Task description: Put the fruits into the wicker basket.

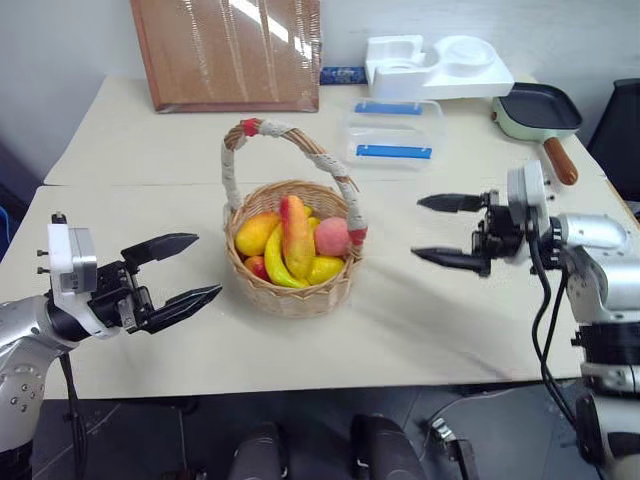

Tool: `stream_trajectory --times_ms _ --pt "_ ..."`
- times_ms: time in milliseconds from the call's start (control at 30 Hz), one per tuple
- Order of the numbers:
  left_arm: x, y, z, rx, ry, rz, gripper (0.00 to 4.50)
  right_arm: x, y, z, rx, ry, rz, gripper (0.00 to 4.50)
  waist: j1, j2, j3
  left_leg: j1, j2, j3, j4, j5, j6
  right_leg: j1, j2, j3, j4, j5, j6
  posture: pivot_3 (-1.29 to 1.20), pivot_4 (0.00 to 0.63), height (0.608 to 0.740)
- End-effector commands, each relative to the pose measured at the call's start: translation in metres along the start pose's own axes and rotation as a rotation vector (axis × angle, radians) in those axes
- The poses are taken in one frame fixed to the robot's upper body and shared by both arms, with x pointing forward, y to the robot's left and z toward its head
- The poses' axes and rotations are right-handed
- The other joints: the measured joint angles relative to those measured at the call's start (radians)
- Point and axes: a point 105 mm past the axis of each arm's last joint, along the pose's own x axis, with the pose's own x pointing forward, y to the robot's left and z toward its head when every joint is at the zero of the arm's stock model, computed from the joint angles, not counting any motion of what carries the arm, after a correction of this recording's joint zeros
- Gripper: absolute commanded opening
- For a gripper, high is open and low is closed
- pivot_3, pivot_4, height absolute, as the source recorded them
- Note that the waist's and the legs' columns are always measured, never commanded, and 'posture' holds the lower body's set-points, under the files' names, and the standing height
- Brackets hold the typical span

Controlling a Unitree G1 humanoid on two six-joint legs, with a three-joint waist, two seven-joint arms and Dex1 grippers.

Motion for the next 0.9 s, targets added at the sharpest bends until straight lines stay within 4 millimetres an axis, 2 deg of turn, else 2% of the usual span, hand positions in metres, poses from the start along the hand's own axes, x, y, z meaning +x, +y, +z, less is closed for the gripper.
stream_trajectory --times_ms 33,133,233,267,333,567,633,700,767,900 --pt "0.002 -0.003 0.01 0.024 -0.012 -0.045 4.5 0.03 0.012 0.026 -0.027 -0.111 -0.005 4.49 0.0 0.0 0.0 0.001 0.001 0.0 0.0 0.0 -0.001 0.0 0.001 0.0 0.0 0.001 -0.002 0.0 0.15 0.74" --pt "0.002 -0.004 0.007 0.012 0.007 -0.061 4.5 0.054 0.018 0.03 0.017 -0.145 -0.01 4.49 0.007 0.0 0.0 0.001 0.003 -0.001 0.0 0.002 -0.003 0.0 0.002 -0.001 0.001 0.001 -0.005 0.0 0.15 0.74" --pt "0.001 -0.003 0.004 0.001 0.018 -0.062 4.5 0.08 0.015 0.026 0.052 -0.145 -0.032 4.49 0.009 0.0 0.0 -0.001 0.003 0.0 -0.001 0.001 -0.003 -0.004 0.002 0.0 0.002 0.001 -0.005 0.0 0.15 0.74" --pt "0.002 -0.003 0.003 0.0 0.02 -0.064 4.5 0.088 0.013 0.024 0.067 -0.142 -0.042 4.32 0.009 0.0 0.0 -0.003 0.003 0.0 0.0 0.001 -0.003 -0.005 0.002 0.0 0.005 0.001 -0.005 0.0 0.15 0.74" --pt "0.003 -0.003 0.002 -0.001 0.022 -0.068 4.5 0.096 0.009 0.023 0.082 -0.142 -0.054 3.93 0.01 -0.001 0.0 -0.004 0.002 0.001 0.0 0.001 -0.003 -0.009 0.002 0.001 0.008 0.001 -0.005 0.0 0.15 0.74" --pt "0.004 -0.006 0.001 -0.001 0.024 -0.073 4.5 0.094 0.003 0.024 0.084 -0.156 -0.051 1.39 0.01 -0.001 -0.001 -0.007 0.002 0.003 0.001 0.001 -0.002 -0.011 0.002 0.0 0.008 0.001 -0.005 0.0 0.15 0.74" --pt "0.005 -0.007 0.001 0.001 0.019 -0.076 4.5 0.083 0.001 0.025 0.083 -0.179 -0.05 0.65 0.009 -0.001 -0.001 -0.007 0.003 0.003 0.001 0.001 -0.002 -0.011 0.002 0.0 0.009 0.001 -0.005 0.0 0.15 0.74" --pt "0.012 -0.007 0.001 0.007 -0.002 -0.091 4.5 0.065 -0.007 0.025 0.097 -0.216 -0.108 0.19 0.011 -0.001 -0.001 -0.007 0.003 0.003 0.0 0.001 -0.002 -0.012 0.002 0.0 0.009 0.001 -0.005 0.0 0.15 0.74" --pt "0.021 -0.009 0.001 0.005 -0.025 -0.116 4.5 0.04 -0.014 0.025 0.081 -0.218 -0.191 0.2 0.017 -0.001 -0.001 -0.007 0.002 0.004 0.001 0.001 -0.002 -0.012 0.002 0.0 0.008 0.001 -0.005 0.0 0.15 0.74" --pt "0.037 -0.009 0.001 0.002 -0.053 -0.155 4.5 -0.024 -0.032 0.044 0.099 -0.288 -0.457 0.2 0.038 -0.001 -0.001 -0.01 0.001 0.007 0.003 0.001 -0.001 -0.012 0.001 0.0 0.008 0.001 -0.005 0.0 0.15 0.74"
